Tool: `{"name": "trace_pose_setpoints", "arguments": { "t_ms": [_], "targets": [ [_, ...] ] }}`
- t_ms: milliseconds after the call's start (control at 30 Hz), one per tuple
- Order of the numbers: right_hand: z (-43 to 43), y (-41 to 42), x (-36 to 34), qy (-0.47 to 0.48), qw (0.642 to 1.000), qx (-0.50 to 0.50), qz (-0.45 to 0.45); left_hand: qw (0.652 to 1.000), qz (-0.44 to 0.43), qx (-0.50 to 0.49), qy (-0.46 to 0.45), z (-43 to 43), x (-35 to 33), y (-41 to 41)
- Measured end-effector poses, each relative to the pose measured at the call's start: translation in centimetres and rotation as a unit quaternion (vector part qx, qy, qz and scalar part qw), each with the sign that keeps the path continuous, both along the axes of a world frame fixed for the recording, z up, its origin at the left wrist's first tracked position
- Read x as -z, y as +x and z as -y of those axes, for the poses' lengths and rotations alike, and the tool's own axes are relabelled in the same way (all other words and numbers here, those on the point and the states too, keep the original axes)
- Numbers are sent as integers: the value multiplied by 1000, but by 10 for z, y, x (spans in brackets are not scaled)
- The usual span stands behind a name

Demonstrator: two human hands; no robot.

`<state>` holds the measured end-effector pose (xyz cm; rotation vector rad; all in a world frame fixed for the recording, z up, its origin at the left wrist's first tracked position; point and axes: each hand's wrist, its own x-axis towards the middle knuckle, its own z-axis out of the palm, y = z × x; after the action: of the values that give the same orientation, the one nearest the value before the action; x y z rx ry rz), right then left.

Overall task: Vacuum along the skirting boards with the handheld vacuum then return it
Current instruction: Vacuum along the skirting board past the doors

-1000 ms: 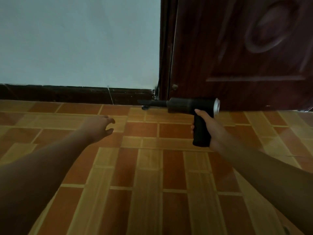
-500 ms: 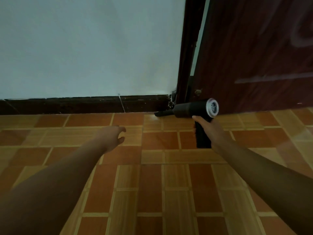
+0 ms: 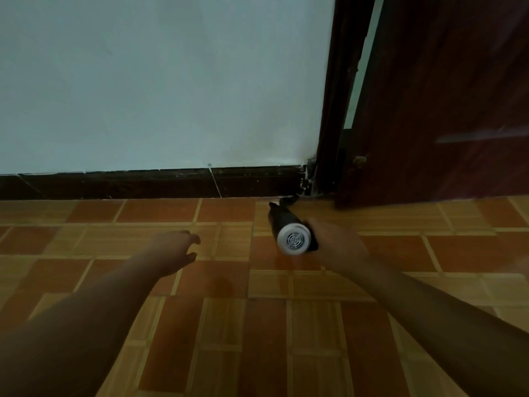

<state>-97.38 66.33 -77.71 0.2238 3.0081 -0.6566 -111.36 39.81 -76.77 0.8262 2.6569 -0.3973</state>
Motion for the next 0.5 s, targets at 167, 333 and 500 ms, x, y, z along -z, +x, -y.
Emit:
{"name": "trace_pose_setpoints", "arguments": {
  "t_ms": [167,333,500],
  "targets": [
    [19,-19,17,117,990,-74,-4,1000,10,18,1,5,27,-15],
    [35,-32,30,169,984,-60,0,999,30,30,28,21,51,-38],
    [58,-35,38,186,982,-21,18,997,50,56,33,47,59,-72]
  ]
}}
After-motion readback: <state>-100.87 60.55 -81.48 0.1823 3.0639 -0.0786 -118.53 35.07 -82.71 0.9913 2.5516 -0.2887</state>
